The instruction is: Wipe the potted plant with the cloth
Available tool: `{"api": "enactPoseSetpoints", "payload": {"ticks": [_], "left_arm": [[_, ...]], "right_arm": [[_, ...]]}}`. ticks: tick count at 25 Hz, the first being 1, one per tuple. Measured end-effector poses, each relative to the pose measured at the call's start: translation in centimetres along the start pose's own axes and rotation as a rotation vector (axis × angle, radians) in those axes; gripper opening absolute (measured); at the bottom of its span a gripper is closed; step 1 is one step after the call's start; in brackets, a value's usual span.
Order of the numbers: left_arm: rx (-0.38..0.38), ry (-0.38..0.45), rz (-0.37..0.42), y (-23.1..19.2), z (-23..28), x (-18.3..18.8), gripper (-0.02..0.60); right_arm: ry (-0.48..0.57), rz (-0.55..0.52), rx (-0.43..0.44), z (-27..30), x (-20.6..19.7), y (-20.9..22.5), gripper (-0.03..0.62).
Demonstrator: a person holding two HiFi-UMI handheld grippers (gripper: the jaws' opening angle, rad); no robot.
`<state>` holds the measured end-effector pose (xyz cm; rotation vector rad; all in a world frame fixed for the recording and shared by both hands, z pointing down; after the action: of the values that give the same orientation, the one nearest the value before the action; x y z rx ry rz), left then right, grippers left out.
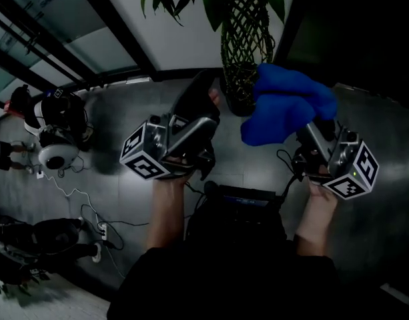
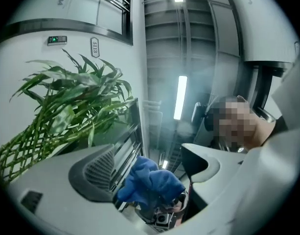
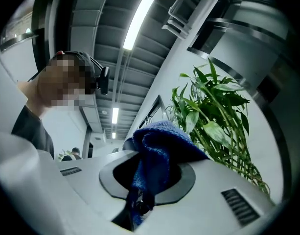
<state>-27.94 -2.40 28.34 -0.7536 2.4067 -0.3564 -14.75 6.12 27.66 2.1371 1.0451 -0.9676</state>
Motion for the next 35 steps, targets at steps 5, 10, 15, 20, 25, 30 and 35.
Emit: {"api": "enactPoseSetpoints", "payload": {"ticks": [5, 10, 15, 20, 25, 30, 35], "left_arm": [[0.011, -0.039, -0.006, 0.6, 3.2, -6.2, 0.436], [0.040, -0.042, 0.039, 1.4, 3.7, -9.4, 0.436], [0.126, -0.059, 0.075, 0.6, 3.9, -12.4, 0.436], [0.154, -0.076, 0.113, 1.4, 4.2, -12.5, 0.436], [0.134, -0.068, 0.139, 1.7, 3.9, -10.5, 0.436], [0.121, -0.059, 0.136, 1.7, 3.7, -8.8, 0.436], [0.108, -0.042, 0.125, 2.2, 2.6, -7.2, 0.436]], "right_arm": [[0.012, 0.033, -0.032, -5.0, 3.2, 3.1, 0.074], [0.022, 0.069, 0.005, -7.7, 4.0, 4.0, 0.074], [0.018, 0.149, 0.016, -10.1, 3.7, 6.5, 0.074], [0.035, 0.193, 0.044, -10.0, 3.5, 6.5, 0.074], [0.039, 0.175, 0.077, -8.0, 2.7, 5.1, 0.072], [0.027, 0.153, 0.079, -6.4, 2.5, 4.2, 0.072], [0.001, 0.145, 0.084, -5.3, 1.3, 2.4, 0.072]]}}
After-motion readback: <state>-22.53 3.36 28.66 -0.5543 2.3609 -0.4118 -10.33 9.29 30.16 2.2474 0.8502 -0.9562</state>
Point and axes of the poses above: the fingertips, and each gripper's own axes: z forward along the fingers, y to its right, x out of its top, the point moved 2 cm from there along -z, backward along the fingers, and after that the axes turned 14 degrees about y, right-handed, at the moved point
